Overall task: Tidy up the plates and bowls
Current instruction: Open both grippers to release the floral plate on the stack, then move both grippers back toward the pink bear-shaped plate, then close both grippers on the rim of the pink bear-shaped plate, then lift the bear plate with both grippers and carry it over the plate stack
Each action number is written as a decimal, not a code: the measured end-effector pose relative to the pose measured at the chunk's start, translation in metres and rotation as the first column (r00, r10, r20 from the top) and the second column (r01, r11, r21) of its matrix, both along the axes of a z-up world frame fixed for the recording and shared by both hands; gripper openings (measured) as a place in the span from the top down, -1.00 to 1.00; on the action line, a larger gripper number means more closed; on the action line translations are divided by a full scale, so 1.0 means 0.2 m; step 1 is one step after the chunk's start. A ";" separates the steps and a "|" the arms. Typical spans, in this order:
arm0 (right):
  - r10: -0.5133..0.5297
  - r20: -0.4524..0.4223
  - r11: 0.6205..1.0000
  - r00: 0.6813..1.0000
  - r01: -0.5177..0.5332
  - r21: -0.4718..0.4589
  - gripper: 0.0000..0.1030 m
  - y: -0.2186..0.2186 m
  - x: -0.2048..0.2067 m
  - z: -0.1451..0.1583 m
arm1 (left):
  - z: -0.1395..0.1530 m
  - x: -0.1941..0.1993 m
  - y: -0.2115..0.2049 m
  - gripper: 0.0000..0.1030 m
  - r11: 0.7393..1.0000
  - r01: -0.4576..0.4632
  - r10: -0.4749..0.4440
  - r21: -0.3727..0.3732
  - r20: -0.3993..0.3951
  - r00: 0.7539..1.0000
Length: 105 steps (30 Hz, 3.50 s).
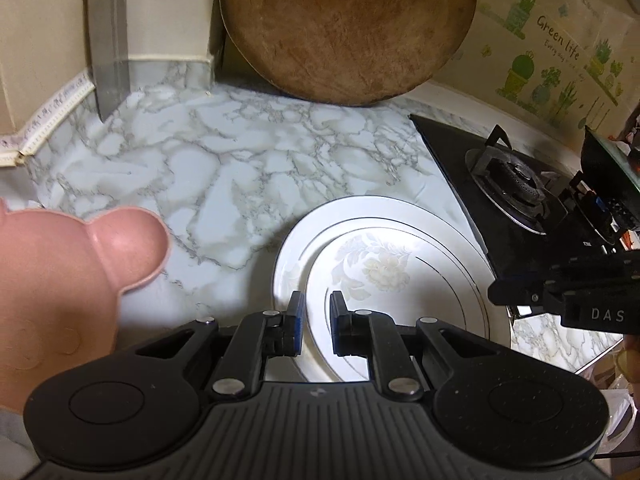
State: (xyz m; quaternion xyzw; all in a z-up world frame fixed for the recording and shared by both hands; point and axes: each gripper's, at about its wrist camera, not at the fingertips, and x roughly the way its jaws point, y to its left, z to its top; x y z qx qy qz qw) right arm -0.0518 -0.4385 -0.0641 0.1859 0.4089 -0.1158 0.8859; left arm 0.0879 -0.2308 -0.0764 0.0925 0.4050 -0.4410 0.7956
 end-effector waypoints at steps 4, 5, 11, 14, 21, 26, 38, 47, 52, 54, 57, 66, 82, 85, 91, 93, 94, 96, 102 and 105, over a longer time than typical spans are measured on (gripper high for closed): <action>0.020 0.019 0.999 1.000 -0.019 -0.034 0.67 0.06 0.03 0.05 | 0.05 -0.02 0.06 0.75 1.000 -0.013 0.013 -0.005 0.034 0.999; 0.026 0.023 0.999 0.999 -0.025 -0.040 0.64 0.08 0.04 0.06 | 0.06 -0.02 0.08 0.74 1.000 -0.018 0.018 -0.006 0.043 0.999; 0.078 0.066 0.992 0.995 -0.071 -0.102 -0.11 0.21 0.09 0.13 | 0.14 -0.02 0.21 0.06 0.998 -0.059 0.062 -0.030 0.098 0.993; 0.105 0.109 0.987 0.988 -0.090 -0.131 -0.70 0.28 0.12 0.18 | 0.17 -0.01 0.29 -0.09 0.995 -0.091 0.095 -0.039 0.115 0.989; 0.152 0.139 0.985 0.978 -0.139 -0.104 -0.88 0.44 0.25 0.23 | 0.23 0.09 0.53 -0.53 0.978 -0.200 0.206 -0.053 0.191 0.960; 0.158 0.145 0.986 0.977 -0.147 -0.081 -0.96 0.56 0.37 0.22 | 0.23 0.21 0.70 -0.53 0.960 -0.278 0.281 -0.040 0.204 0.938; 0.131 0.075 0.983 0.989 -0.119 -0.143 -0.96 0.89 0.66 0.08 | 0.15 0.58 0.98 -0.53 0.914 -0.406 0.399 0.002 0.179 0.899; 0.067 0.074 0.989 0.995 -0.056 -0.137 -0.91 0.97 0.76 -0.04 | 0.02 0.72 1.02 -0.53 0.905 -0.423 0.413 0.040 0.151 0.898; 0.058 0.039 0.994 0.998 -0.055 -0.095 -0.92 0.97 0.80 -0.10 | -0.04 0.76 0.99 -0.53 0.911 -0.408 0.396 0.059 0.147 0.906; 0.069 0.018 0.995 0.997 -0.068 -0.068 -0.88 0.96 0.83 -0.12 | -0.06 0.78 0.99 -0.53 0.910 -0.410 0.399 0.064 0.132 0.907; 0.078 -0.003 0.997 0.997 -0.078 -0.020 -0.83 0.95 0.85 -0.15 | -0.09 0.79 0.98 -0.53 0.913 -0.402 0.391 0.072 0.131 0.911; 0.079 -0.041 0.996 0.996 -0.078 0.040 -0.10 0.94 0.89 -0.21 | -0.13 0.80 0.94 -0.52 0.923 -0.375 0.365 0.082 0.115 0.924; 0.100 -0.025 0.993 0.995 -0.098 0.068 0.52 0.89 0.89 -0.18 | -0.13 0.84 0.96 0.42 0.921 -0.382 0.380 0.071 0.045 0.924; 0.105 -0.033 0.993 0.994 -0.102 0.062 0.65 0.88 0.89 -0.18 | -0.12 0.84 0.96 0.50 0.918 -0.387 0.384 0.083 0.049 0.922; 0.098 -0.041 0.994 0.994 -0.096 0.053 0.71 0.85 0.88 -0.18 | -0.12 0.81 0.98 0.62 0.917 -0.392 0.392 0.076 0.019 0.920; 0.101 -0.042 0.994 0.994 -0.099 0.049 0.71 0.84 0.87 -0.17 | -0.11 0.79 0.97 0.62 0.916 -0.395 0.394 0.069 0.022 0.919; 0.102 -0.041 0.994 0.994 -0.101 0.044 0.71 0.83 0.86 -0.17 | -0.11 0.78 0.97 0.62 0.916 -0.396 0.396 0.066 0.018 0.918; 0.107 -0.040 0.994 0.993 -0.105 0.043 0.71 0.82 0.85 -0.15 | -0.09 0.76 0.97 0.62 0.915 -0.399 0.399 0.056 0.012 0.917; 0.141 -0.029 0.990 0.990 -0.141 0.026 0.71 0.77 0.80 -0.10 | -0.04 0.70 0.96 0.62 0.918 -0.395 0.395 0.038 0.003 0.919; 0.161 -0.017 0.987 0.987 -0.161 0.010 0.71 0.74 0.77 -0.06 | -0.01 0.65 0.94 0.62 0.923 -0.383 0.383 0.028 0.009 0.924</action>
